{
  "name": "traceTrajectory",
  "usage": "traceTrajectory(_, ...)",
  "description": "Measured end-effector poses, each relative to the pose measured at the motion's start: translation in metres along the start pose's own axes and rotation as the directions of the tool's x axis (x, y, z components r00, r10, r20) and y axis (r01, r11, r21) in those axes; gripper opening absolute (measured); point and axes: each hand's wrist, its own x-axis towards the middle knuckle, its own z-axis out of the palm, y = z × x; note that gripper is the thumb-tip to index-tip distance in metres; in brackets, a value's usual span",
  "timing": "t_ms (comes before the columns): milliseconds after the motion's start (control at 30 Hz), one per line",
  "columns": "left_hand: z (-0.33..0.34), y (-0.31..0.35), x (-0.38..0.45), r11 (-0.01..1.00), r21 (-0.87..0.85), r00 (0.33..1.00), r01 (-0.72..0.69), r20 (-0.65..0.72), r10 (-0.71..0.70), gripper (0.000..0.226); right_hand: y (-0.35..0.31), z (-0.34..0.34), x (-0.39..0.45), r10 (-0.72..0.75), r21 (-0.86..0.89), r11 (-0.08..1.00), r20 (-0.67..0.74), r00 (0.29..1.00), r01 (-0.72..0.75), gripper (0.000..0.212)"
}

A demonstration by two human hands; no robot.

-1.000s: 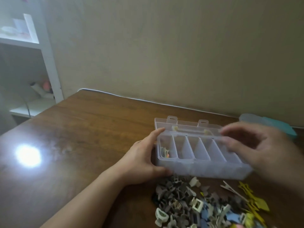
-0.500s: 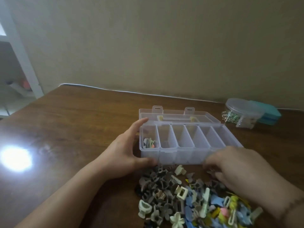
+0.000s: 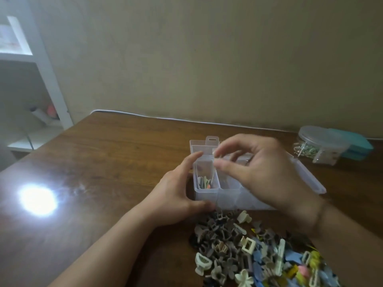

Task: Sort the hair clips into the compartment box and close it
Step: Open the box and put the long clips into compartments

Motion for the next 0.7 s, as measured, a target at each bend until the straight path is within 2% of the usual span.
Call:
traceTrajectory(100, 0.000, -0.001, 0.000, 1.000, 0.008, 1.000, 0.001, -0.002, -0.001, 0.108, 0.012, 0.012, 0.001, 0.049, -0.165, 0.986, 0.174, 0.984, -0.020, 0.013)
traceTrajectory(133, 0.000, -0.001, 0.000, 1.000, 0.008, 1.000, -0.001, -0.004, 0.001, 0.108, 0.014, 0.009, 0.000, 0.040, -0.182, 0.983, 0.175, 0.984, -0.008, 0.019)
traceTrajectory(200, 0.000, -0.001, 0.001, 1.000, 0.007, 1.000, 0.002, -0.005, -0.002, 0.109, 0.013, -0.011, -0.005, 0.029, -0.145, 0.989, 0.060, 0.998, -0.020, 0.023)
traceTrajectory(267, 0.001, 0.001, 0.001, 1.000, 0.007, 1.000, 0.003, -0.003, -0.003, 0.109, 0.015, -0.047, -0.015, 0.062, -0.099, 0.993, -0.037, 0.997, -0.066, 0.020)
traceTrajectory(333, 0.001, 0.002, 0.001, 1.000, 0.013, 1.000, 0.005, 0.006, -0.005, 0.110, 0.025, -0.085, -0.033, 0.129, -0.137, 0.981, -0.068, 0.989, -0.138, 0.024)
traceTrajectory(400, 0.001, 0.002, 0.002, 1.000, 0.007, 1.000, 0.012, 0.014, -0.012, 0.109, 0.043, -0.119, -0.058, 0.252, -0.255, 0.935, -0.007, 0.968, -0.246, 0.025)
traceTrajectory(467, 0.001, 0.002, 0.002, 1.000, -0.003, 1.000, 0.011, 0.011, -0.011, 0.108, 0.055, -0.132, -0.069, 0.451, -0.454, 0.820, 0.139, 0.882, -0.348, 0.010)
traceTrajectory(500, 0.001, 0.002, 0.001, 1.000, -0.003, 1.000, 0.009, 0.004, -0.009, 0.108, 0.055, -0.131, -0.069, 0.553, -0.554, 0.748, 0.214, 0.806, -0.366, 0.010)
traceTrajectory(567, 0.001, 0.003, 0.000, 1.000, -0.007, 1.000, 0.010, -0.006, -0.010, 0.109, 0.052, -0.115, -0.068, 0.696, -0.650, 0.658, 0.331, 0.638, -0.381, 0.013)
traceTrajectory(600, 0.001, 0.004, 0.000, 1.000, -0.009, 1.000, 0.013, -0.004, -0.013, 0.109, 0.053, -0.105, -0.066, 0.724, -0.702, 0.619, 0.337, 0.602, -0.351, 0.018)
traceTrajectory(700, 0.000, 0.006, -0.001, 1.000, -0.003, 1.000, 0.022, 0.005, -0.022, 0.108, 0.055, -0.080, -0.061, 0.722, -0.813, 0.511, 0.230, 0.653, -0.278, 0.023)
